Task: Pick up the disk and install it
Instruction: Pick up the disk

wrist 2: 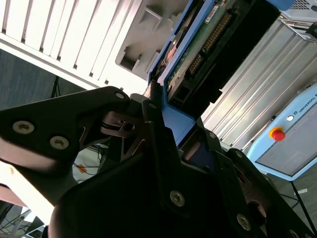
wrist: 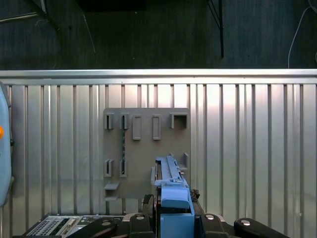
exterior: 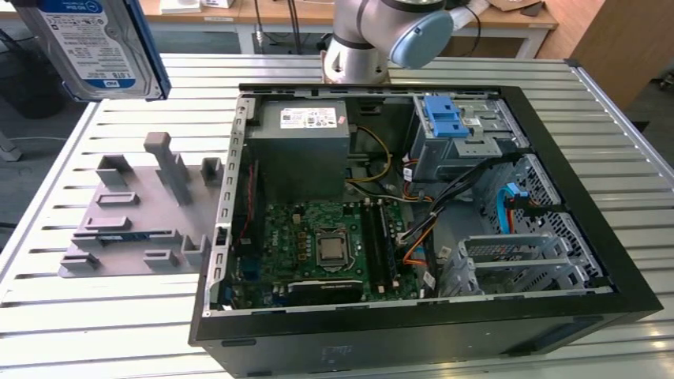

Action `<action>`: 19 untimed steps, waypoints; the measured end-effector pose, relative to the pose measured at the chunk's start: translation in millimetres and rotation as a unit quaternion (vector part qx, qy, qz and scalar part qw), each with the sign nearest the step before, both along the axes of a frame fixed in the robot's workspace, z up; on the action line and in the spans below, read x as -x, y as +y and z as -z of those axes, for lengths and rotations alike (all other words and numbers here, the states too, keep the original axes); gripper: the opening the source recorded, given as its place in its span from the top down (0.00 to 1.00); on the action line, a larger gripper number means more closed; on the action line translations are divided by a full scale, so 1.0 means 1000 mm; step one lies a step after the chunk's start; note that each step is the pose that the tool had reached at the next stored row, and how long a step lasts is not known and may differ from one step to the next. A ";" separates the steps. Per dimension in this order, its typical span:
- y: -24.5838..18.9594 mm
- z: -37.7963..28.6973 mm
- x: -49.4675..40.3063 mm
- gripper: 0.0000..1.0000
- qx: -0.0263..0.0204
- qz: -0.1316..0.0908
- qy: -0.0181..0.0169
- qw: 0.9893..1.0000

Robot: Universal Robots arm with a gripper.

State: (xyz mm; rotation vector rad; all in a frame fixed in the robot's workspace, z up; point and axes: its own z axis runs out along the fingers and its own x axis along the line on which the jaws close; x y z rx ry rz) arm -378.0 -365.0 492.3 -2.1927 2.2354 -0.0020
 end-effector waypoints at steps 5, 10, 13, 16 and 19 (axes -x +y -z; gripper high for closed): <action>0.0000 0.0000 -0.0001 0.64 0.000 0.000 0.000 1.000; -0.0001 0.0000 -0.0005 0.64 0.000 0.000 0.000 1.000; -0.0006 0.0000 -0.0029 0.64 0.000 0.000 0.000 1.000; -0.0012 0.0001 -0.0068 0.64 0.000 0.000 0.000 1.000; -0.0017 0.0001 -0.0110 0.64 0.000 0.000 0.000 1.000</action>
